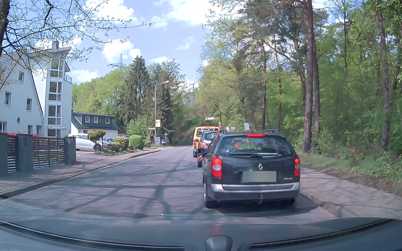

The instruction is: Follow the waypoints while adhering to traffic rules and regulations

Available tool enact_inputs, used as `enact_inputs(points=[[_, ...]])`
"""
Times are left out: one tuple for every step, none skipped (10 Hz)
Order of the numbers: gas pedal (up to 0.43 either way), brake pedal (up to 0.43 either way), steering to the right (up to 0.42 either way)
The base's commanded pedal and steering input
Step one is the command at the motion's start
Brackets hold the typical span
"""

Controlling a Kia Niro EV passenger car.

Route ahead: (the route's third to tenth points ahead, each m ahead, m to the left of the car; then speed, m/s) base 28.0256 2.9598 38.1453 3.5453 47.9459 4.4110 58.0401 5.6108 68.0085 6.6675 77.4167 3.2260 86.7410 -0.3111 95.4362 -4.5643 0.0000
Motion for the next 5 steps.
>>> enact_inputs(points=[[0.000, 0.159, 0.001], [0.000, 0.159, 0.001], [0.000, 0.159, 0.001], [0.000, 0.159, 0.001], [0.000, 0.159, 0.002]])
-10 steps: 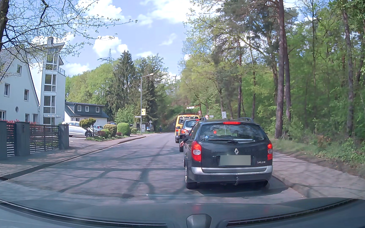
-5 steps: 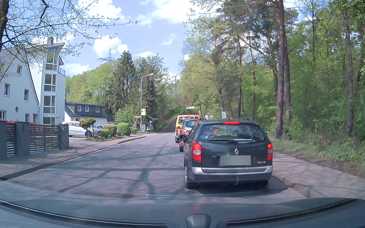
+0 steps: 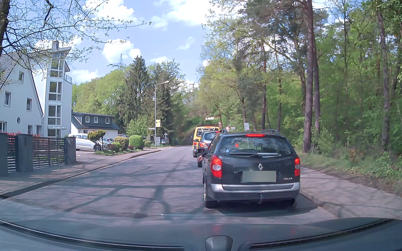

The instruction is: Follow the waypoints while adhering to traffic rules and regulations

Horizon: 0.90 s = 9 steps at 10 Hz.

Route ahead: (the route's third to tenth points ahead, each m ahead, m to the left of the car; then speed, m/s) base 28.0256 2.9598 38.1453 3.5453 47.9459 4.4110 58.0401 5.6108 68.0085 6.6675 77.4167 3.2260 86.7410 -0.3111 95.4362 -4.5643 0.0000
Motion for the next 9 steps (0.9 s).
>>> enact_inputs(points=[[0.000, 0.159, 0.001], [0.000, 0.159, 0.001], [0.000, 0.159, 0.001], [0.000, 0.159, 0.001], [0.000, 0.159, 0.001], [0.000, 0.159, 0.001], [0.000, 0.159, 0.002], [0.000, 0.159, 0.001], [0.000, 0.159, 0.001]])
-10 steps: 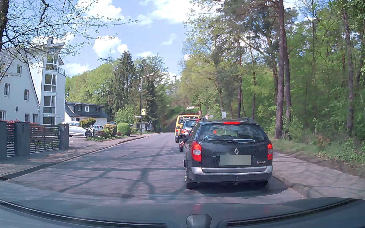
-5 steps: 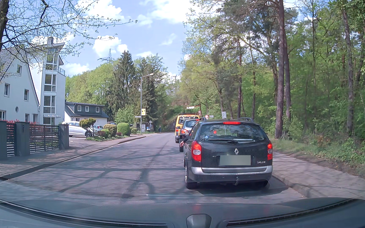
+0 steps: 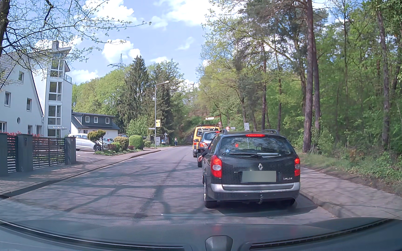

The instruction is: Follow the waypoints while adhering to traffic rules and regulations

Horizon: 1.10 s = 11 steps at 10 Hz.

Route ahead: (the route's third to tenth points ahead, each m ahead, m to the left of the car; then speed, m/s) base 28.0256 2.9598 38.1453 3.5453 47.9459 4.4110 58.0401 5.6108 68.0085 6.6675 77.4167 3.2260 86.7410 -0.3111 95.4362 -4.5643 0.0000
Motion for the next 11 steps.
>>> enact_inputs(points=[[0.000, 0.165, 0.001], [0.000, 0.159, 0.001], [0.000, 0.159, 0.001], [0.000, 0.159, 0.001], [0.000, 0.159, 0.001], [0.000, 0.159, 0.002], [0.000, 0.159, 0.001], [0.000, 0.159, 0.001], [0.000, 0.159, 0.001], [0.000, 0.159, 0.001], [0.000, 0.159, 0.001]])
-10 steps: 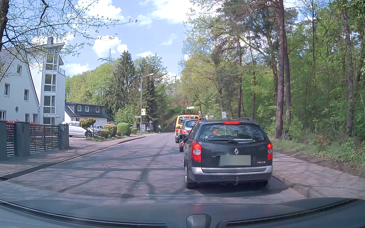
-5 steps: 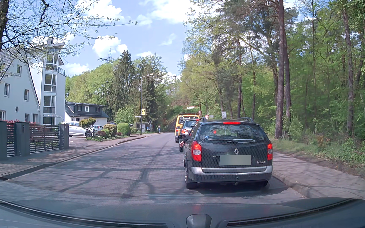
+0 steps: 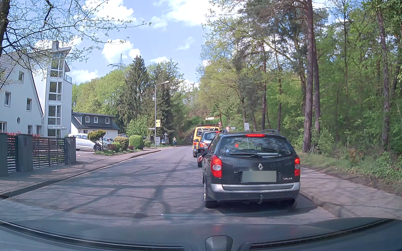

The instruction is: Follow the waypoints while adhering to traffic rules and regulations

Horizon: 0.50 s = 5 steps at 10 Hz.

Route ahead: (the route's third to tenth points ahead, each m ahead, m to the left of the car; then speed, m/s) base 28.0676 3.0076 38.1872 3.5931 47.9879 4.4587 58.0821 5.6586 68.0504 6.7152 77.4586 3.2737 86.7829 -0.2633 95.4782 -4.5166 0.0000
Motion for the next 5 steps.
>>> enact_inputs(points=[[0.000, 0.159, 0.001], [0.000, 0.159, 0.001], [0.000, 0.159, 0.001], [0.000, 0.159, 0.001], [0.000, 0.159, 0.001]])
